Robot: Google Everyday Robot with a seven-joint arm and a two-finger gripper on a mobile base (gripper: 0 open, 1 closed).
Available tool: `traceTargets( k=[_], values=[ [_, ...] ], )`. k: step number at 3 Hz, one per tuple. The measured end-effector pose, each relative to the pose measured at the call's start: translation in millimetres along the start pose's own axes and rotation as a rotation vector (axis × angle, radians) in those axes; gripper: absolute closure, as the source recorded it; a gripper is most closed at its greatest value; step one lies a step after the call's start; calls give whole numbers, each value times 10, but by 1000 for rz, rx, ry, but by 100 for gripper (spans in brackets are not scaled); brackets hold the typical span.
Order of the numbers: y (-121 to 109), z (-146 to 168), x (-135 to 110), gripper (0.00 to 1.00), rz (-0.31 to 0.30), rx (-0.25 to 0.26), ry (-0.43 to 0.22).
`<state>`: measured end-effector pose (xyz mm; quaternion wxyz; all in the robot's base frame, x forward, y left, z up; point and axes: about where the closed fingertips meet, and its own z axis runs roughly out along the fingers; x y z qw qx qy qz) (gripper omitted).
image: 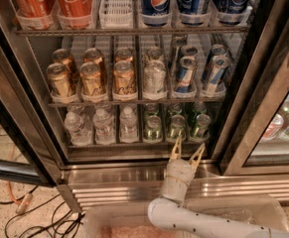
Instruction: Pick green can from bottom shelf of fridge
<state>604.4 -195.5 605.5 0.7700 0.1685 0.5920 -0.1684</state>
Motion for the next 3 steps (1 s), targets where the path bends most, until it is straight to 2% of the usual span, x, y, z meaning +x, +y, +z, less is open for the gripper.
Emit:
traceTargets(
  k=[2, 3],
  values=[
    [-244, 239, 116, 35, -9, 80, 16],
    [-213, 258, 125, 38, -6, 63, 17]
  ],
)
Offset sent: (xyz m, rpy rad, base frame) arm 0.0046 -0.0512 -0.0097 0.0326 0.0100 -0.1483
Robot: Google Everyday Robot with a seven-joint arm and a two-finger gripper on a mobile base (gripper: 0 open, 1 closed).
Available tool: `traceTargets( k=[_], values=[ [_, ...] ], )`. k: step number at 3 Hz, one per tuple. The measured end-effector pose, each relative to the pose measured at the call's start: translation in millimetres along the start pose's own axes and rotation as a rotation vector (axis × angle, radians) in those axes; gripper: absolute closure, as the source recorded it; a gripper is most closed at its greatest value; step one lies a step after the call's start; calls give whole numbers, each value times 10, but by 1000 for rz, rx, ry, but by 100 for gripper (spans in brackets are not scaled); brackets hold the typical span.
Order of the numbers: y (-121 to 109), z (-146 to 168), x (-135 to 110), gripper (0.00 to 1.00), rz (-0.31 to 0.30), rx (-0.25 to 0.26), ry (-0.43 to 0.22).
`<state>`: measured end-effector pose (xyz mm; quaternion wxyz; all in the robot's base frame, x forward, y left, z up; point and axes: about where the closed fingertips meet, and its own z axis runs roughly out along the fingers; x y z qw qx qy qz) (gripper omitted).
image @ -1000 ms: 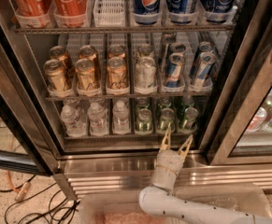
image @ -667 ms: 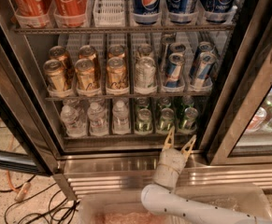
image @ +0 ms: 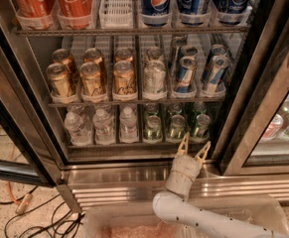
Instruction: Pick green can from bottom shelf of fridge
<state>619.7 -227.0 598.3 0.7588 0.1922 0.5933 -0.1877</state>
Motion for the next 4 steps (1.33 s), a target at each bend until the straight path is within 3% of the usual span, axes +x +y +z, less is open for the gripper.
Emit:
traceTargets(
  k=[2, 4],
  values=[
    [42, 77, -72, 37, 34, -41, 3],
    [-17, 240, -54, 38, 46, -28, 15]
  ],
)
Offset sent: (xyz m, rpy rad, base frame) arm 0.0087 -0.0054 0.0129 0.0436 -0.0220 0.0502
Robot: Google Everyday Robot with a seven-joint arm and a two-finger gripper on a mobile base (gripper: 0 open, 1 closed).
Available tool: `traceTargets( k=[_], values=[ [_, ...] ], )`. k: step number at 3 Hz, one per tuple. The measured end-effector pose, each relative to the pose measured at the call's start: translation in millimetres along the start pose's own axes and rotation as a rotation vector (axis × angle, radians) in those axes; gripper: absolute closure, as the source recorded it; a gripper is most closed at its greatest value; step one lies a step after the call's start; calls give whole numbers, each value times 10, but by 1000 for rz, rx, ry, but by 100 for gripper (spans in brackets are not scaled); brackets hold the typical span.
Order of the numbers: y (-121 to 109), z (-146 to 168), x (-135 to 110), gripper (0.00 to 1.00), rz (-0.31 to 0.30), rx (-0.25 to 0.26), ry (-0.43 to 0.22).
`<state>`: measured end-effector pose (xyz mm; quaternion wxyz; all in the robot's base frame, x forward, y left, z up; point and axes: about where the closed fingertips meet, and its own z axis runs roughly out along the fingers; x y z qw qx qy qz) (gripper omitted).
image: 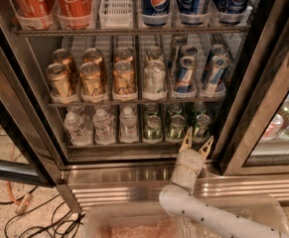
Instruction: Pick green can from bottom shelf of fridge
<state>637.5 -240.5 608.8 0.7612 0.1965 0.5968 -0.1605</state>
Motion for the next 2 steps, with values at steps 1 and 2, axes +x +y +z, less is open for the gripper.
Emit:
traceTargets(
  k=[1, 2],
  values=[
    [52, 20, 95, 37, -1, -14, 21],
    [224, 46, 225, 37, 4, -52, 45]
  ],
)
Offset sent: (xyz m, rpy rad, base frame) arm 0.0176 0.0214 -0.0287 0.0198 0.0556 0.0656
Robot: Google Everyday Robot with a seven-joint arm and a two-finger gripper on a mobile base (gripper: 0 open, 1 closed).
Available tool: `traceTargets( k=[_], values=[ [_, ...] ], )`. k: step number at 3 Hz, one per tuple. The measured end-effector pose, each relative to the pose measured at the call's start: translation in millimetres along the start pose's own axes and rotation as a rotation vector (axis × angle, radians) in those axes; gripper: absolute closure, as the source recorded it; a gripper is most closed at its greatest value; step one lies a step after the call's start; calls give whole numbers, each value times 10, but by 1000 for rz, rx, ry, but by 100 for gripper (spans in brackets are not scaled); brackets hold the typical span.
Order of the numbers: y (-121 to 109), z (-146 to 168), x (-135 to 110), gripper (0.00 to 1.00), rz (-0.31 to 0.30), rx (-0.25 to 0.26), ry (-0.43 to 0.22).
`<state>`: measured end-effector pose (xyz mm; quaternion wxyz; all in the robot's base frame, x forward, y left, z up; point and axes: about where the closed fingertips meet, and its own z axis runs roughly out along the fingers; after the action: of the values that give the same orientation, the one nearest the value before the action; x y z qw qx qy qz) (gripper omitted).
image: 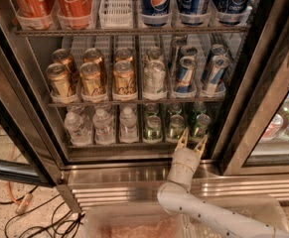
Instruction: Pick green can from bottom shelf of fridge
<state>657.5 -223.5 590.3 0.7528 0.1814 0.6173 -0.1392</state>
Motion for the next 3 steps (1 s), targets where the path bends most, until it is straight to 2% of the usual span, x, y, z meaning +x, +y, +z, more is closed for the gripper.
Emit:
traceTargets(
  k=[1, 3],
  values=[
    [21, 82, 5, 37, 1, 3, 0],
    [-61, 299, -6, 38, 2, 41, -4]
  ],
)
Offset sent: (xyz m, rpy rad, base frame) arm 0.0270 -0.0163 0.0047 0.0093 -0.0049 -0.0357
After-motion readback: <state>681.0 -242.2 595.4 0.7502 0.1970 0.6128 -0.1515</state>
